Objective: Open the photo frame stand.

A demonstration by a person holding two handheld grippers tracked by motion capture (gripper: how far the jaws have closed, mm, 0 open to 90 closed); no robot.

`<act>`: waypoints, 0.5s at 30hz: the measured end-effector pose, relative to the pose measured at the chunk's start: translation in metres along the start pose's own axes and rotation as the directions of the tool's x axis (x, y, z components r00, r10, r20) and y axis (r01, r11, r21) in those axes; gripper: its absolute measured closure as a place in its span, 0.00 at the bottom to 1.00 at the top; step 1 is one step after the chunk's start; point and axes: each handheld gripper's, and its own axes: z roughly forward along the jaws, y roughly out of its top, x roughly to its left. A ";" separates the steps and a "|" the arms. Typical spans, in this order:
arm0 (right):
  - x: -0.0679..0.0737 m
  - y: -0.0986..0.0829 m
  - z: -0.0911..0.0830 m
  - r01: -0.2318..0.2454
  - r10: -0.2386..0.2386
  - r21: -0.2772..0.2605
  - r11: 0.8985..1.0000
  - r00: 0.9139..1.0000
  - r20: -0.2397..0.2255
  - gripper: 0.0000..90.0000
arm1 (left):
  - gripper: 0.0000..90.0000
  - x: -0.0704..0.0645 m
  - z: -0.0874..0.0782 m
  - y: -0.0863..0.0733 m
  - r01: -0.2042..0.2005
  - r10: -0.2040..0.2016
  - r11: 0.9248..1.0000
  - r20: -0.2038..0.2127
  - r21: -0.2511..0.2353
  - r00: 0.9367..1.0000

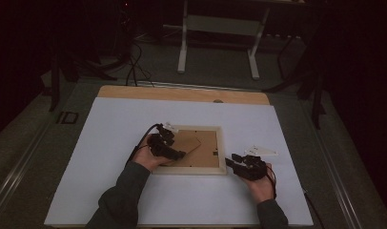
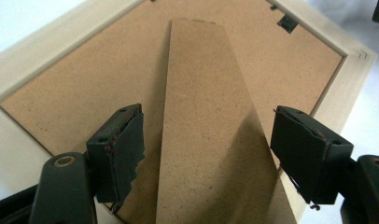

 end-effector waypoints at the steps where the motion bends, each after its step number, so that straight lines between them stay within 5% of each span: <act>1: 0.000 0.000 0.000 -0.001 0.001 0.000 1.000 1.000 0.000 0.67 | 0.29 0.000 0.001 0.000 0.000 0.000 1.000 0.001 0.004 1.000; 15: 0.000 -0.002 0.002 0.000 0.001 0.007 1.000 1.000 -0.003 0.67 | 0.27 -0.005 0.011 -0.002 -0.040 0.042 0.997 -0.023 0.066 0.999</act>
